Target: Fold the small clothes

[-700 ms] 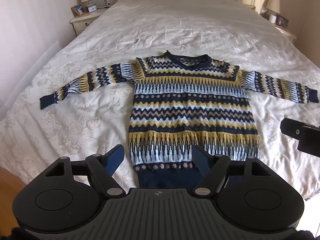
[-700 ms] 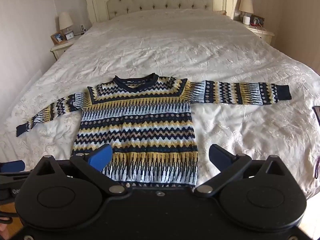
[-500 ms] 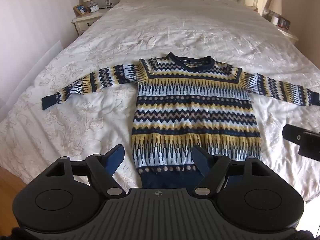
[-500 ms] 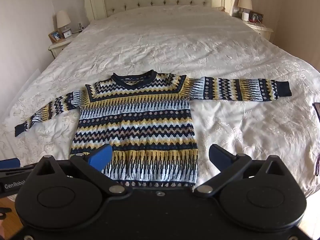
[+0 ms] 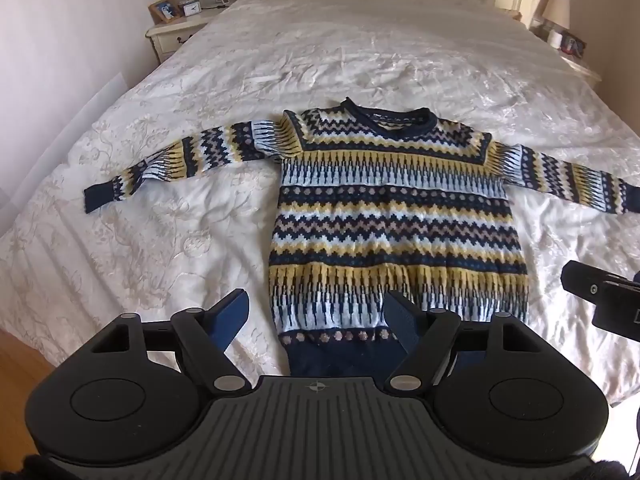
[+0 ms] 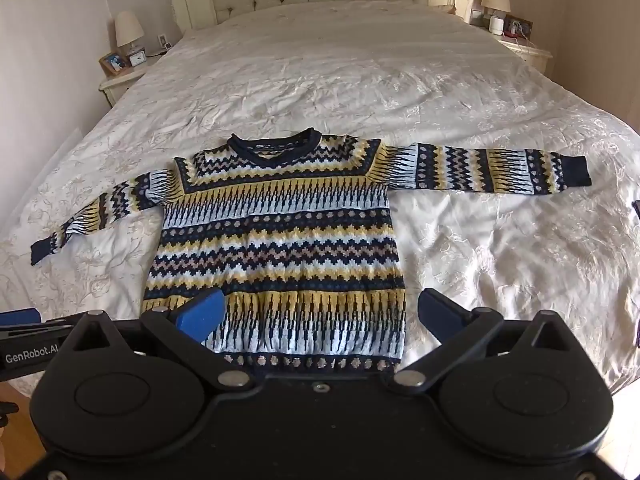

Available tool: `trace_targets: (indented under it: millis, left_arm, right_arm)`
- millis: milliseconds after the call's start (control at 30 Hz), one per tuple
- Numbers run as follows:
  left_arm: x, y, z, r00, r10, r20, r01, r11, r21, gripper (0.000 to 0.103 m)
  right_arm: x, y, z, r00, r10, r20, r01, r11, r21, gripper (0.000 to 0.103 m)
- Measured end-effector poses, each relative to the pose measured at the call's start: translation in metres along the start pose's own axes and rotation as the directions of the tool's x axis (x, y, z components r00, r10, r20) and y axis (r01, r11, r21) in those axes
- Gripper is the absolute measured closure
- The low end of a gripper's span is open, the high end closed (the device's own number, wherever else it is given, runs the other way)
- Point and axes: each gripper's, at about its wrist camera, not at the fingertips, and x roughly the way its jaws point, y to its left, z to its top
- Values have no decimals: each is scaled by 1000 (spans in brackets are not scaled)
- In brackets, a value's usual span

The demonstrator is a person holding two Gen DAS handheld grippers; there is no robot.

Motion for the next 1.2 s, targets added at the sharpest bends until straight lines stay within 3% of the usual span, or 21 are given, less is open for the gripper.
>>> trace_targets:
  millis: [1200]
  left_arm:
    - [8, 11, -9, 999, 11, -44, -11, 1000, -4, 29]
  right_arm:
    - [10, 7, -13, 997, -6, -74, 3, 999, -53, 1]
